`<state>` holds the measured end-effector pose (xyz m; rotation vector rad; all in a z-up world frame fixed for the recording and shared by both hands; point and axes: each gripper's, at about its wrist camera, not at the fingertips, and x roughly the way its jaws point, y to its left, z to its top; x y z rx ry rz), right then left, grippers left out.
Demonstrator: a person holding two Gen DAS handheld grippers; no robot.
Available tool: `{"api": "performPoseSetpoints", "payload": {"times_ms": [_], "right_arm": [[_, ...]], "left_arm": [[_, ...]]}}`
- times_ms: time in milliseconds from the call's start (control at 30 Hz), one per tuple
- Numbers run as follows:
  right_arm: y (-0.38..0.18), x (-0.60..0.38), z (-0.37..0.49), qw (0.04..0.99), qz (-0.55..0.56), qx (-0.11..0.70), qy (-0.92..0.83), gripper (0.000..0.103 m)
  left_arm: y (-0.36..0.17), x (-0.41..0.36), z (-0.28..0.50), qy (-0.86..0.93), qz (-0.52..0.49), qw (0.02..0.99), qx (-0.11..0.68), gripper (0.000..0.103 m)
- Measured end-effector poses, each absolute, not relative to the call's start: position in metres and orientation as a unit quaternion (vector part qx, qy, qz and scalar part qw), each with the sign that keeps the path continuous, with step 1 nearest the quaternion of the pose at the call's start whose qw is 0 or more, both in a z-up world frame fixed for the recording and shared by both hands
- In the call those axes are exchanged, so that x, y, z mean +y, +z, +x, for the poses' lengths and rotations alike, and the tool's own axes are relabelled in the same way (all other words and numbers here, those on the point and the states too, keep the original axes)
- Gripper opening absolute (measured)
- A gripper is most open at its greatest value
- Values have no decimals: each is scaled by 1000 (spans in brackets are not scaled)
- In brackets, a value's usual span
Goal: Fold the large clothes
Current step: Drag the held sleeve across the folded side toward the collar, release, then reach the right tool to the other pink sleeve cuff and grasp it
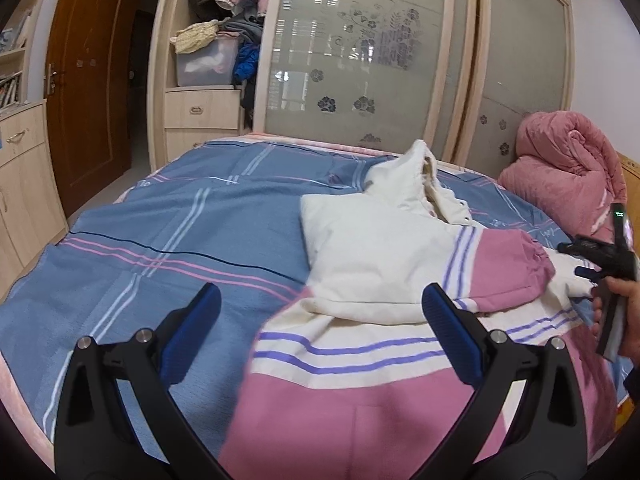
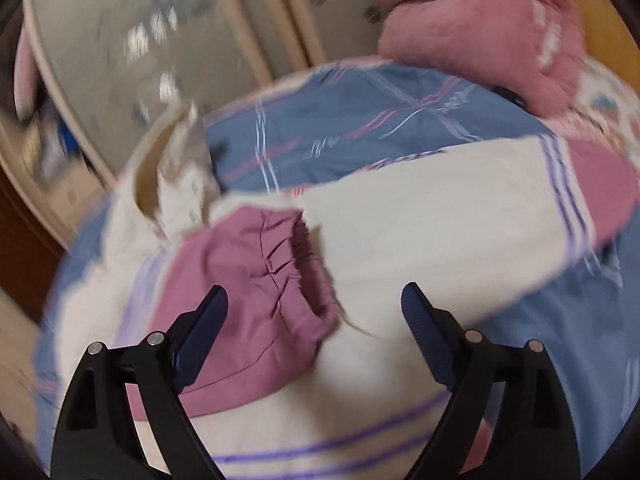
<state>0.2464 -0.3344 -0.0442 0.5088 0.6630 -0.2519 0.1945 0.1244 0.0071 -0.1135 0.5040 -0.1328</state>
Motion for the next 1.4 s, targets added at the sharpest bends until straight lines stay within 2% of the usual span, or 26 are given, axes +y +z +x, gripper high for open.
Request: {"api": "performPoseSetpoints", "payload": {"times_ms": [67,167,267,467,667,800,1400], "right_arm": [[-33,-325,196,922,241,285,-100,91],[-27,-302,128,944,188,248,-113,101],[-23,-277,65,961,117,217,-128,102],[-35,-261,-6,967,101,190,-135,102],[-44,-247,-26,967,85,217,-101,102],[-47,-247,-32,968,71,219,-97,102],[-49,-260,-35,967,62,213,-124,102]], "left_arm": [[6,114,191,-80,-55,963,253,101],[1,96,182,-94,-49,959,264,101],[-4,84,167,-110,-65,953,276,101],[-3,54,102,-124,-46,951,279,101],[-4,27,54,-91,8,960,263,101],[-11,32,41,-76,0,959,273,101],[-14,25,40,-97,3,959,267,101]]}}
